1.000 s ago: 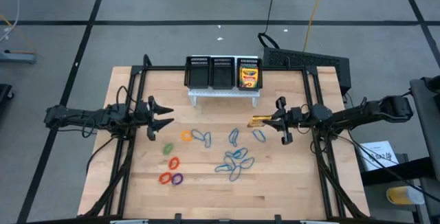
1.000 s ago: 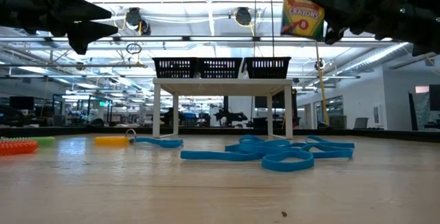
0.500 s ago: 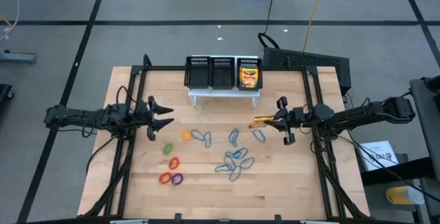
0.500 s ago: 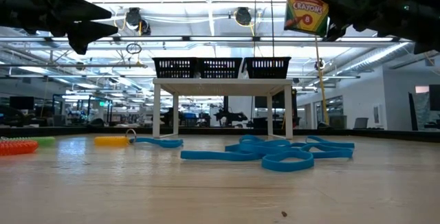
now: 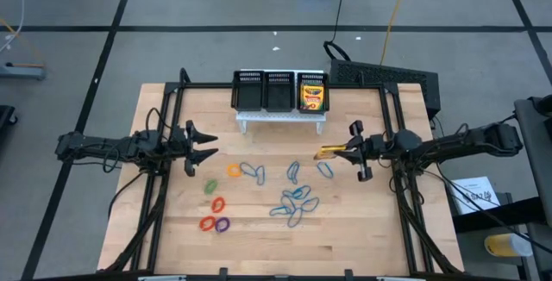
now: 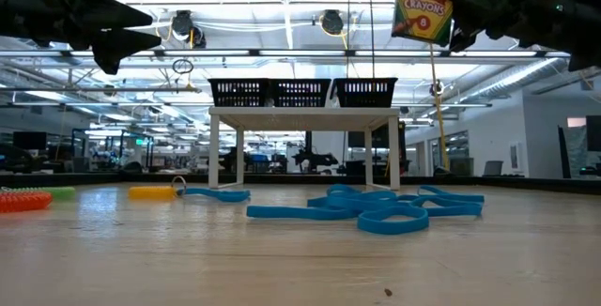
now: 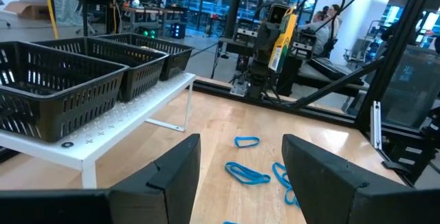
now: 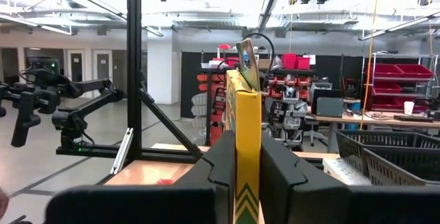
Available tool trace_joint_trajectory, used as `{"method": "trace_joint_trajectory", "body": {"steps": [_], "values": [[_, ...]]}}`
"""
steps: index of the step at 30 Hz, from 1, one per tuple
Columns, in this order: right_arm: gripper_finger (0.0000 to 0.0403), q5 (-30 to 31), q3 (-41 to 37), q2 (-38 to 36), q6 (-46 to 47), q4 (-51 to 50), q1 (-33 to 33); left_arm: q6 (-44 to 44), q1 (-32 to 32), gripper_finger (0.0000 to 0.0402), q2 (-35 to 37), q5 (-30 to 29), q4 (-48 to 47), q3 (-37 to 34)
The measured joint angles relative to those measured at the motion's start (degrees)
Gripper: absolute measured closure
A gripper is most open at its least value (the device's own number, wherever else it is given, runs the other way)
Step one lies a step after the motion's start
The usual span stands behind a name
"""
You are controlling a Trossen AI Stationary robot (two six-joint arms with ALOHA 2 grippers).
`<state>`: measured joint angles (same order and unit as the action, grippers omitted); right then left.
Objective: Pick & Place Office Desk Supplies
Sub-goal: Put the crayon box into the right black bin
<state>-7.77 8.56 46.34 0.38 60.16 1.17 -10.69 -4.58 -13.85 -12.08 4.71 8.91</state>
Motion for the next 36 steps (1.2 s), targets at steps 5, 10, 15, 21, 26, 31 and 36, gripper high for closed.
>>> {"method": "trace_joint_trajectory", "body": {"steps": [5, 10, 15, 21, 26, 31, 36], "values": [[0.0379, -0.02, 0.0, -0.58, 0.0, -0.17, 0.0, -0.01, 0.0, 0.0185, 0.0, 0.0, 0.0, 0.01], [0.0378, -0.02, 0.0, -0.58, 0.0, -0.49, 0.0, -0.01, 0.0, 0.0185, 0.0, 0.0, 0.0, 0.02], [0.0378, 0.07, 0.0, -0.58, 0.7, -0.32, 0.0, -0.01, -0.01, 0.0185, 0.0, 0.0, 0.0, 0.02], [0.0378, 3.85, 0.0, -0.58, 1.59, 3.36, 0.01, -0.01, 0.0, 0.0185, 0.0, 0.0, 0.0, 0.02], [0.0378, 7.72, 2.5, -0.56, -1.18, 5.99, 1.15, -0.03, 0.0, 0.0185, -0.02, 0.0, 0.0, 0.02], [0.0379, 7.68, 11.86, 0.47, -3.72, -5.95, 5.34, -0.02, -0.01, 0.0185, 0.0, -0.02, 0.0, 0.02], [0.0379, 7.11, 22.88, 3.42, -8.22, -20.93, 12.68, -0.03, -0.01, 0.0185, -0.02, -0.01, 0.0, 0.02]]}}
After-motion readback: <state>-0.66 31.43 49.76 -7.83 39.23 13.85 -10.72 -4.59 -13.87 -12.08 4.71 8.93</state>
